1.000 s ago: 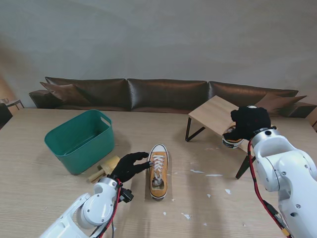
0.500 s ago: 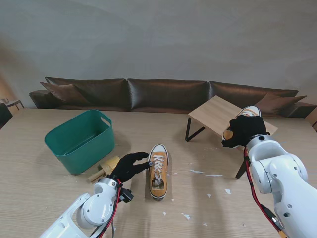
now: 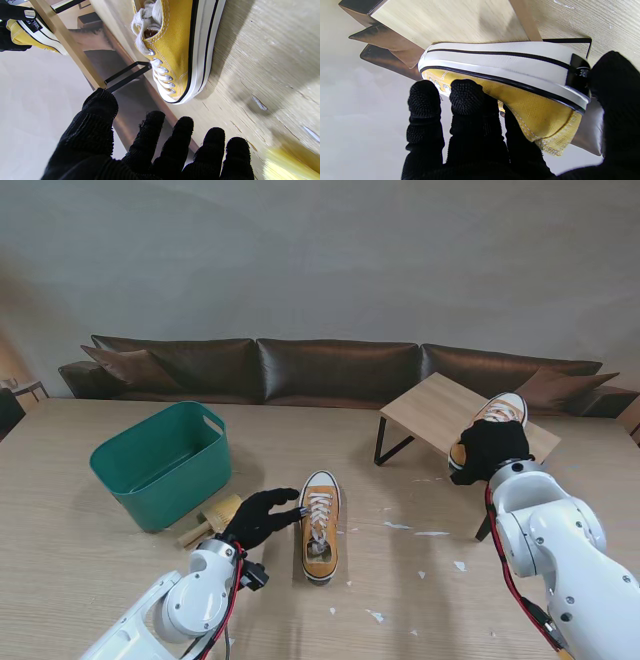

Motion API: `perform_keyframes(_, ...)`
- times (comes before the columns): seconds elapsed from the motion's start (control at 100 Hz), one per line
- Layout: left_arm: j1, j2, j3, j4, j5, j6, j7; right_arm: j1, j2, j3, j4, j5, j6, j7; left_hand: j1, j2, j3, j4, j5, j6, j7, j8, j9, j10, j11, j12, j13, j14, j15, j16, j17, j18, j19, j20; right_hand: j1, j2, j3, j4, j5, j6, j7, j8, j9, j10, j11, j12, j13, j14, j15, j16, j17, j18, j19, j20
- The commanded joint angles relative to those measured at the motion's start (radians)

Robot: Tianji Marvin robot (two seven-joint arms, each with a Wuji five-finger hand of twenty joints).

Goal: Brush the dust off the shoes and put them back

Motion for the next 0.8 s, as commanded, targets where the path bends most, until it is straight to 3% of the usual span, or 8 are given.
perform_keyframes(0.0, 0.002, -0.005, -0.001, -0.003, -0.003, 0.003, -0.02, -0.009, -0.002, -0.015, 0.021, -0.007, 0.006, 0.001, 0.024, 0.035, -0.026, 0.041, 0.009, 0.006, 0.0, 0.003, 0.012, 0.007, 0.005, 0.004, 0.01, 0.016, -0.006, 0.001, -0.014, -0.006, -0.008, 0.008, 0.071, -0.03, -0.034, 0.03, 0.046, -0.015, 0.094, 0.057, 0.045, -0.032, 0.033, 0.009, 0.042, -0.014, 0.035, 0.012, -0.128, 0.0, 0.03, 0.009)
perform_keyframes(0.11, 0.003, -0.005, -0.001, -0.004, -0.004, 0.005, -0.019, -0.003, -0.003, -0.03, 0.037, -0.017, 0.025, -0.031, 0.023, 0.038, -0.028, 0.041, 0.013, 0.007, 0.001, 0.004, 0.012, 0.008, 0.005, 0.004, 0.011, 0.02, -0.006, 0.001, -0.013, -0.005, -0.007, 0.009, 0.143, -0.044, -0.041, 0.037, 0.091, -0.045, 0.218, 0.132, 0.092, -0.06, 0.065, 0.032, 0.077, -0.027, 0.063, 0.013, -0.104, -0.004, 0.049, 0.0)
perform_keyframes(0.13, 0.003, -0.005, -0.001, -0.004, -0.004, 0.005, -0.019, -0.002, -0.003, -0.033, 0.041, -0.017, 0.029, -0.042, 0.023, 0.037, -0.028, 0.041, 0.015, 0.008, 0.002, 0.004, 0.012, 0.009, 0.005, 0.005, 0.011, 0.018, -0.005, 0.002, -0.013, -0.005, -0.007, 0.009, 0.133, -0.087, 0.083, -0.012, 0.101, -0.057, 0.255, 0.114, 0.107, -0.067, 0.071, 0.039, 0.088, -0.029, 0.07, 0.011, -0.098, -0.003, 0.055, -0.004)
perform_keyframes(0.17, 0.004, -0.005, -0.001, -0.004, -0.005, 0.006, -0.019, 0.001, -0.004, -0.038, 0.048, -0.017, 0.036, -0.061, 0.022, 0.039, -0.029, 0.041, 0.01, 0.008, 0.0, 0.003, 0.012, 0.008, 0.005, 0.005, 0.011, 0.019, -0.005, 0.002, -0.013, -0.006, -0.007, 0.009, 0.079, -0.198, 0.355, -0.146, 0.098, -0.072, 0.319, 0.082, 0.124, -0.076, 0.079, 0.049, 0.1, -0.032, 0.079, 0.011, -0.09, -0.006, 0.061, -0.01)
perform_keyframes(0.19, 0.004, -0.005, -0.001, -0.005, -0.005, 0.006, -0.02, 0.002, -0.004, -0.04, 0.05, -0.016, 0.038, -0.068, 0.022, 0.04, -0.03, 0.041, 0.008, 0.008, -0.001, 0.003, 0.011, 0.009, 0.005, 0.004, 0.011, 0.019, -0.005, 0.002, -0.013, -0.005, -0.008, 0.009, 0.068, -0.223, 0.427, -0.189, 0.1, -0.077, 0.346, 0.081, 0.13, -0.079, 0.082, 0.053, 0.104, -0.034, 0.083, 0.012, -0.087, -0.008, 0.064, -0.011)
perform_keyframes(0.22, 0.004, -0.005, -0.001, -0.005, -0.007, 0.006, -0.02, 0.002, -0.004, -0.04, 0.051, -0.016, 0.039, -0.077, 0.022, 0.041, -0.03, 0.041, 0.008, 0.008, -0.001, 0.003, 0.011, 0.009, 0.005, 0.005, 0.01, 0.021, -0.005, 0.002, -0.013, -0.004, -0.008, 0.009, 0.071, -0.231, 0.465, -0.209, 0.107, -0.079, 0.374, 0.091, 0.138, -0.086, 0.086, 0.058, 0.109, -0.037, 0.09, 0.014, -0.083, -0.01, 0.067, -0.012)
perform_keyframes(0.46, 0.002, -0.006, 0.0, -0.002, -0.014, 0.004, -0.019, -0.006, -0.002, -0.02, 0.035, -0.059, 0.005, -0.146, 0.021, 0.05, -0.037, 0.042, 0.011, 0.01, -0.001, 0.003, 0.008, 0.012, 0.004, 0.004, 0.009, 0.02, -0.006, 0.002, -0.013, -0.004, -0.008, 0.008, 0.135, -0.213, 0.537, -0.222, 0.141, -0.06, 0.471, 0.161, 0.175, -0.113, 0.094, 0.114, 0.14, -0.063, 0.118, 0.021, -0.057, -0.033, 0.082, -0.016)
perform_keyframes(0.79, 0.003, -0.007, -0.001, -0.001, -0.017, 0.0, -0.015, -0.013, 0.003, 0.001, -0.001, -0.098, -0.066, -0.147, 0.026, 0.061, -0.049, 0.044, 0.011, 0.012, -0.001, 0.002, 0.009, 0.014, 0.004, 0.004, 0.01, 0.022, -0.006, 0.001, -0.012, -0.002, -0.008, 0.009, 0.171, -0.22, 0.568, -0.242, 0.112, -0.057, 0.507, 0.163, 0.154, -0.116, 0.093, 0.159, 0.138, -0.09, 0.124, 0.024, -0.05, -0.051, 0.08, -0.02)
